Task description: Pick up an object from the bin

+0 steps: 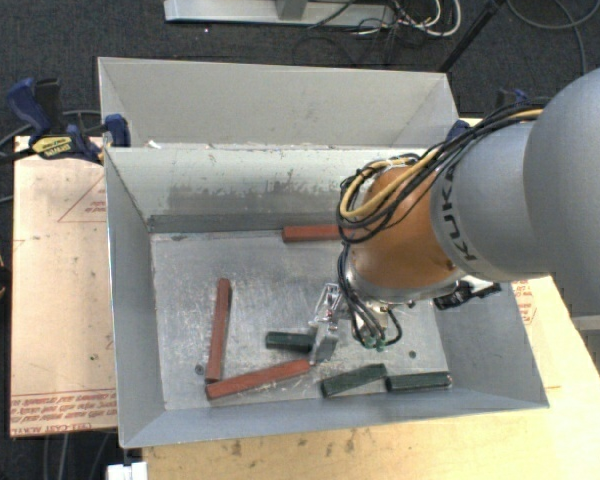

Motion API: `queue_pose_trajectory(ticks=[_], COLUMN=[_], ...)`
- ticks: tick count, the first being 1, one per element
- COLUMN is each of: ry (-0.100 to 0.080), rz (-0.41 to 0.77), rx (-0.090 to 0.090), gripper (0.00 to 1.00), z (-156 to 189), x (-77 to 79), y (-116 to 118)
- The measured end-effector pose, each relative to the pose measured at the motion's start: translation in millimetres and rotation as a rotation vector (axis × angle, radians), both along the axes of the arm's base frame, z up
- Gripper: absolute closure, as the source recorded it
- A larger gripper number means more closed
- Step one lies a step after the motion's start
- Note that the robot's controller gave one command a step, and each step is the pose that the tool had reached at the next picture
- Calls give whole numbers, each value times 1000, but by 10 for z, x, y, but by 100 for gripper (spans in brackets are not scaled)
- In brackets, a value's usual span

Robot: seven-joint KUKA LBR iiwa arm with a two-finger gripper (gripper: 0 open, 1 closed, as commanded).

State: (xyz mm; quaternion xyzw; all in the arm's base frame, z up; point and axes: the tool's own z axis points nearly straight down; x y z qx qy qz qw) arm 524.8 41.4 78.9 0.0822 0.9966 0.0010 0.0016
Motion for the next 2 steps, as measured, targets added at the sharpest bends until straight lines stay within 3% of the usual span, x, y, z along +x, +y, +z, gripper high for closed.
queue_pose_trajectory(ticks=[1, 2], ry=[0, 3], rz=[0, 3], rx=[0, -1], gripper=[100, 100], z=[0, 1293], x=[0, -81], y=[0, 122])
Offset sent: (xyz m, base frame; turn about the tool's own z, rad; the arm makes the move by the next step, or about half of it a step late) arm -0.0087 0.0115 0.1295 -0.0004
